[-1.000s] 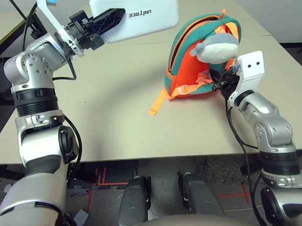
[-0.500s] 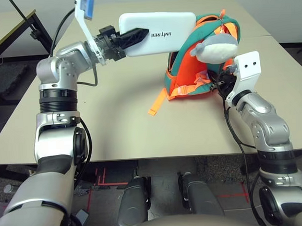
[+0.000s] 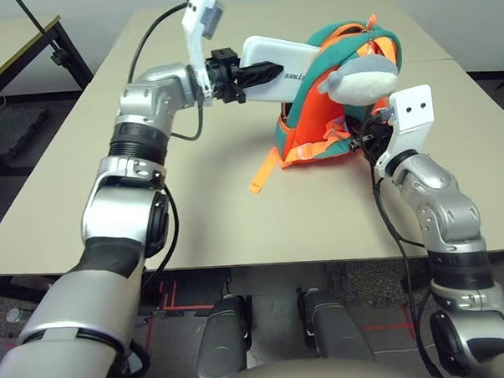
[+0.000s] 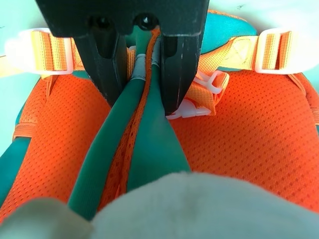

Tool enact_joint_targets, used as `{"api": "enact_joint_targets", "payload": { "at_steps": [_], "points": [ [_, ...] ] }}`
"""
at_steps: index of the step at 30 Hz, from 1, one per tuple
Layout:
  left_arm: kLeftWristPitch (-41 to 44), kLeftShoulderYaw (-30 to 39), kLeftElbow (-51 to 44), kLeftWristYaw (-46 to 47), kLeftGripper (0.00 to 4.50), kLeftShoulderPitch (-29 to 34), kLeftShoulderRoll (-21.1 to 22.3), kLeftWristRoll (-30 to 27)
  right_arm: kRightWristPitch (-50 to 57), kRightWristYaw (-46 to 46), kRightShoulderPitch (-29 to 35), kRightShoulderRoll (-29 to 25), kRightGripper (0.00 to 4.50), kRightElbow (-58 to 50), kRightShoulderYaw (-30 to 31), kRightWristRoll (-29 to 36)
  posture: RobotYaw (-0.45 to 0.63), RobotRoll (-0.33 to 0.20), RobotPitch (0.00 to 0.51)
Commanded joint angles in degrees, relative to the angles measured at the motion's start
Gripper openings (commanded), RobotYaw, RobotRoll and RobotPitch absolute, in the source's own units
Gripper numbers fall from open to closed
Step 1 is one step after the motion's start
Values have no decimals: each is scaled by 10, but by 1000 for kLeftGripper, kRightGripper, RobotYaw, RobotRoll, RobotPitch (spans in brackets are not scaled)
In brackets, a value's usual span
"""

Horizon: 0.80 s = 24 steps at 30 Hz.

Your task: Put the pencil case into the backpack and zip it.

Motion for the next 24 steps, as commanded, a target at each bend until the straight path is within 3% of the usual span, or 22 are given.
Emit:
{"api": "enact_joint_targets", "payload": {
  "at_steps": [1, 6, 15, 24],
  "points": [
    [-38, 4, 57, 27, 1227, -26, -27, 27, 4, -7, 7, 4, 697, 2, 3, -6, -221, 0, 82],
    [-66, 22, 100, 90, 1227, -34, -50, 43, 4, -8, 11, 7, 697, -4, 5, -8, -225, 0, 81],
    [-47, 64, 63, 74, 4490, -32, -15, 28, 4, -2, 15, 8, 697, -7, 10, -8, -209, 0, 84],
    [72, 70, -129, 54, 4500, 36, 49, 3, 0, 6, 5, 9, 697, 8, 18, -9, -177, 0, 93]
  ]
}}
